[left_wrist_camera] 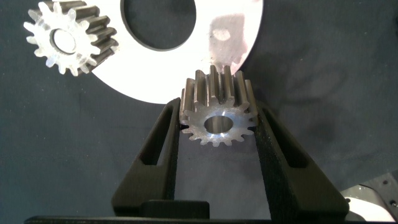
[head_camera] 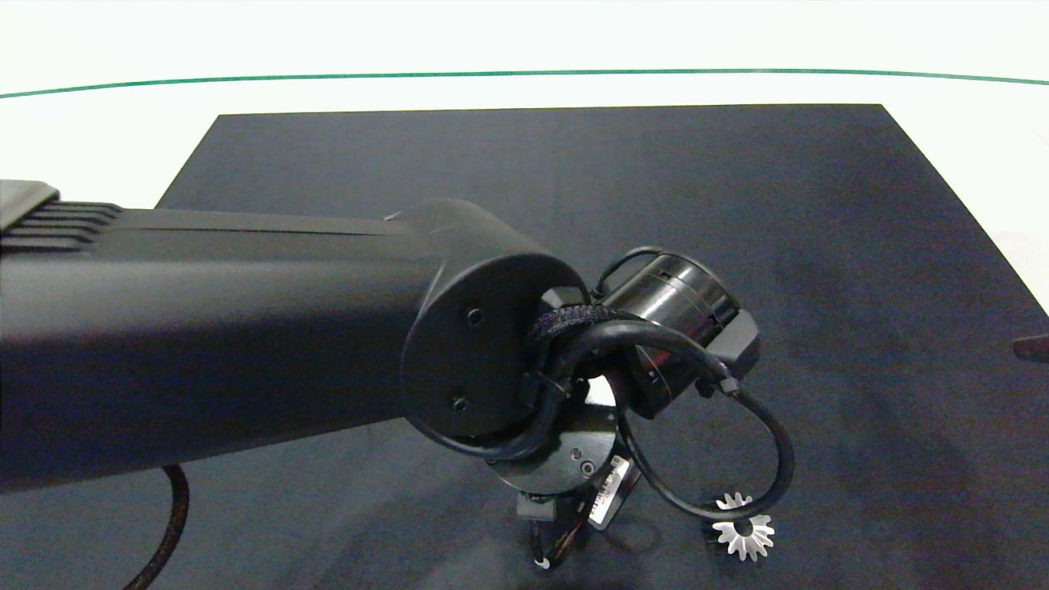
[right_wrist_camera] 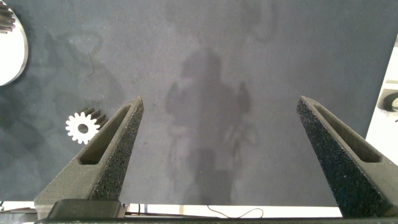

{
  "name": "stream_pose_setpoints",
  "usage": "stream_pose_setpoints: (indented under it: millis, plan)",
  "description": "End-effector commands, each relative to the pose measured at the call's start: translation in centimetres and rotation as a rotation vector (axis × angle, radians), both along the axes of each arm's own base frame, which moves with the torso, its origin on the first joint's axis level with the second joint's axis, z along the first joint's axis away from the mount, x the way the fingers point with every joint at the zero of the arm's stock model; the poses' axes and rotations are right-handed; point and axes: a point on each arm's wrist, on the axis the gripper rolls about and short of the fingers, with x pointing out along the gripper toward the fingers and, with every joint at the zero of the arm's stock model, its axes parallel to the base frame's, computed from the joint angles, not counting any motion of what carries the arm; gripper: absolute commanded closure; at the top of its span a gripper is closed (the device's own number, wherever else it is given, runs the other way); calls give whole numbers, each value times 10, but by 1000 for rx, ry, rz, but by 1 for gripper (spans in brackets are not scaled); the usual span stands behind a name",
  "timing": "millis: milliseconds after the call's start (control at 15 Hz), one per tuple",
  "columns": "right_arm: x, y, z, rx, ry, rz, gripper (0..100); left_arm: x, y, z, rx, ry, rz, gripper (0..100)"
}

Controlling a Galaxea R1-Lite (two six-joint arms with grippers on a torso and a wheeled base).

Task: Remove an incorrectly installed larger gear and replace it with the correct smaller gear

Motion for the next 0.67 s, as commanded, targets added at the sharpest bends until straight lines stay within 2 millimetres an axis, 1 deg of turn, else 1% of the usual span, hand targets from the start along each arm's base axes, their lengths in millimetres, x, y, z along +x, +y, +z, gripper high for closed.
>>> stream_pose_setpoints:
  millis: [67, 133, 267, 667]
  plan:
    - [0, 0, 0, -2, 5, 0, 0, 3, -5, -4, 8, 3, 1, 90]
    - [0, 0, 0, -2, 5, 0, 0, 5, -8, -8, 15, 7, 4, 90]
    - [0, 0, -1, -2, 6, 0, 0, 7, -10, -9, 25, 13, 7, 90]
    - [0, 0, -1, -2, 6, 0, 0, 9, -9, -6, 17, 9, 12, 90]
